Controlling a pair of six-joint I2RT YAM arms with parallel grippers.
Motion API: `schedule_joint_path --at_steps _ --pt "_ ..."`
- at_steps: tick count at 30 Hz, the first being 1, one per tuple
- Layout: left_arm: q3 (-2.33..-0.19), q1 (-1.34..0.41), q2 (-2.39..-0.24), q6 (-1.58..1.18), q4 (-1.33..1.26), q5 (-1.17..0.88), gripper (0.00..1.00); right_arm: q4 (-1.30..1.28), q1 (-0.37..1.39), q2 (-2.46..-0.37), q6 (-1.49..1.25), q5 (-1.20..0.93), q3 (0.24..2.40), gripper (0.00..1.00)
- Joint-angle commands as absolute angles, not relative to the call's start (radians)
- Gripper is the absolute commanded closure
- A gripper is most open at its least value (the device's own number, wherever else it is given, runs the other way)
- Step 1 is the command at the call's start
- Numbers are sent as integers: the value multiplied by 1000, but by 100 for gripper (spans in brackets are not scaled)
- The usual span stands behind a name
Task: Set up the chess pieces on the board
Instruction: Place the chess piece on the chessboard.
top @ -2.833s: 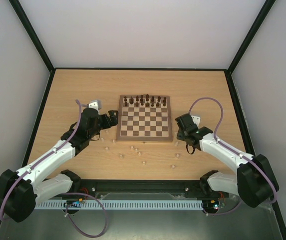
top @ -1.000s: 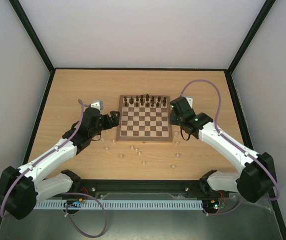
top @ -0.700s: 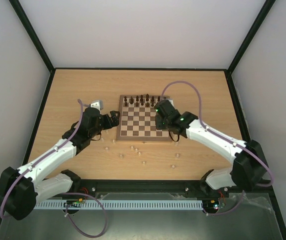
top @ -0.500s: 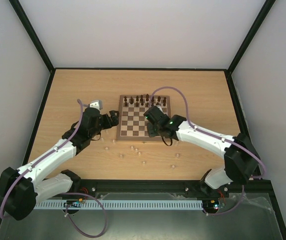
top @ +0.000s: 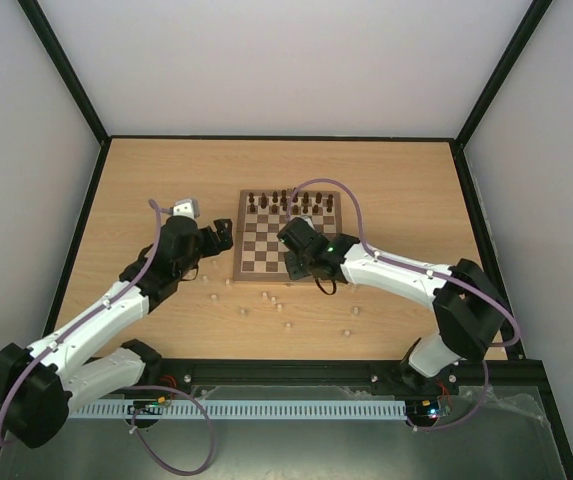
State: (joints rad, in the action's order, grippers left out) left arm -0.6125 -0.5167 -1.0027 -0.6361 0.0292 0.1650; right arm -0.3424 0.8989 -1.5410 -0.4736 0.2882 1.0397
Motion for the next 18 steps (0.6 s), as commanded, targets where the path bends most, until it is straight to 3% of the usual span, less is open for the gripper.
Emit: schedule_joint_path --at_steps 1,18 --pt "-639 -520 -1028 -625 33 182 1 -319 906 -1605 -454 273 1044 94" --pt "-638 -520 -1028 -627 28 169 1 -318 906 -1668 -453 302 1051 92"
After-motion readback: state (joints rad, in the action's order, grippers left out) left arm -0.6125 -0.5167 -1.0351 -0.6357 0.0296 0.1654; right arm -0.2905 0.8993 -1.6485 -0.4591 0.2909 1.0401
